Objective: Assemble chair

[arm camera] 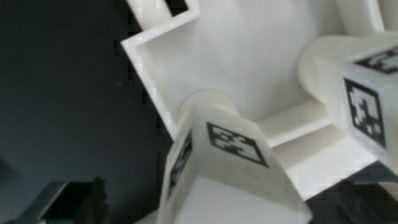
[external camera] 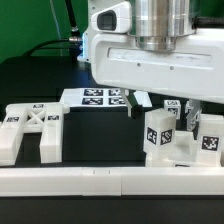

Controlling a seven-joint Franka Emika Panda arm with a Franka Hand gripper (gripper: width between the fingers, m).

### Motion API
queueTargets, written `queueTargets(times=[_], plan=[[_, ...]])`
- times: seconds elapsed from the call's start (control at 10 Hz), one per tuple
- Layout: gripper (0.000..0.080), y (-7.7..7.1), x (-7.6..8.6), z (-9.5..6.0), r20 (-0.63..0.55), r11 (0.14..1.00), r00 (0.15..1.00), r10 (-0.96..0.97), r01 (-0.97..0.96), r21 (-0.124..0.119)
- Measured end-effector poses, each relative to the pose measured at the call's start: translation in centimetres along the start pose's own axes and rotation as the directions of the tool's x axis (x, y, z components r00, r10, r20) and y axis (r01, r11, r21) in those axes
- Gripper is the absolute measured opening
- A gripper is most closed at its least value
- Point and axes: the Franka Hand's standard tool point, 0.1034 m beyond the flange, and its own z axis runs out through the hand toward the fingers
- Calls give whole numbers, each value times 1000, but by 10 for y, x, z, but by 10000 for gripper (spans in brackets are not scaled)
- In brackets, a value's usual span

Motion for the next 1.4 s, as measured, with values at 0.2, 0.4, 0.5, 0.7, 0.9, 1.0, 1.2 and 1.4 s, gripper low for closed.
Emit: queueTargets(times=[0.2, 0.4, 0.5, 0.7, 0.9, 1.0, 1.2, 1.4], plan=[[648, 1, 0, 0, 0, 985, 985, -174, 174, 0], [648, 1, 1, 0, 0, 947, 947, -322, 322, -12], [648, 2, 1, 0, 3, 923, 923, -385, 385, -20], [648, 3, 2, 0, 9, 837, 838, -546, 546, -34], [648, 4, 3, 0, 11, 762, 763, -646, 646, -39], [648, 5, 3, 0, 13, 740, 741, -672, 672, -42], [528, 5, 3, 0, 13, 742, 743, -670, 670, -42], [289, 5, 3, 0, 11, 763, 764, -645, 645, -42]])
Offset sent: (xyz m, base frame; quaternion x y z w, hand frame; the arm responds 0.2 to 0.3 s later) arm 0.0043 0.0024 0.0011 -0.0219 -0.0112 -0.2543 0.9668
